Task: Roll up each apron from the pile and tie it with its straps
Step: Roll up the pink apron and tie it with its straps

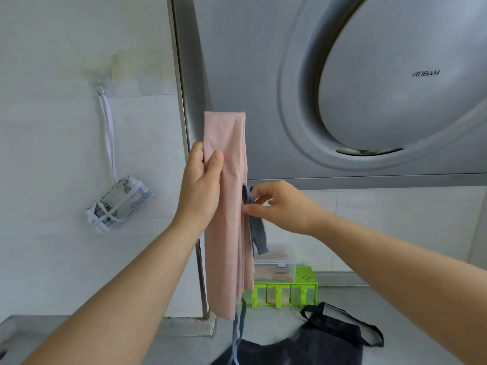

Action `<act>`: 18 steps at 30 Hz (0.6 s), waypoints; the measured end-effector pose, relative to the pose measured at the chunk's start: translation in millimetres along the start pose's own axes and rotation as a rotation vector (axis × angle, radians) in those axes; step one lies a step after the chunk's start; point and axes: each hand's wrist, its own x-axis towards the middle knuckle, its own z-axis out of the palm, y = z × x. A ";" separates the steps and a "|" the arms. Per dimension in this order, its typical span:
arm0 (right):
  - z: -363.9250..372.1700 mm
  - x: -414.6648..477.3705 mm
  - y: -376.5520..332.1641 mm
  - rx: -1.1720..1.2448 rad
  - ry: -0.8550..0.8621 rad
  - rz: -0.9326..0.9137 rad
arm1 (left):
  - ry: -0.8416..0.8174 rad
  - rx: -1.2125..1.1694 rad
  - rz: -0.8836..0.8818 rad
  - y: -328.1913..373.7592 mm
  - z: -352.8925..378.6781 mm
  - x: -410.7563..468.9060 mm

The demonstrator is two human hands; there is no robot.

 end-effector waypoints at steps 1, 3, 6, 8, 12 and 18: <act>-0.9 0.5 0.7 -0.021 0.019 0.008 | -0.002 0.003 -0.004 -0.1 -0.7 -1.1; -6.4 0.3 1.6 0.048 0.024 0.054 | 0.001 0.003 -0.018 0.0 -3.2 -3.8; -21.0 -1.9 11.2 0.431 -0.063 0.184 | 0.027 -0.004 -0.040 -4.2 -10.2 -6.3; -27.2 -4.1 27.3 0.595 -0.165 0.280 | 0.043 0.000 -0.061 -6.9 -14.4 -7.4; -31.5 -9.8 56.2 0.234 -0.283 0.451 | 0.034 0.028 -0.097 -8.7 -14.5 -12.4; -27.9 -2.2 22.7 0.531 -0.106 0.291 | -0.043 0.111 -0.112 -15.1 1.0 -22.3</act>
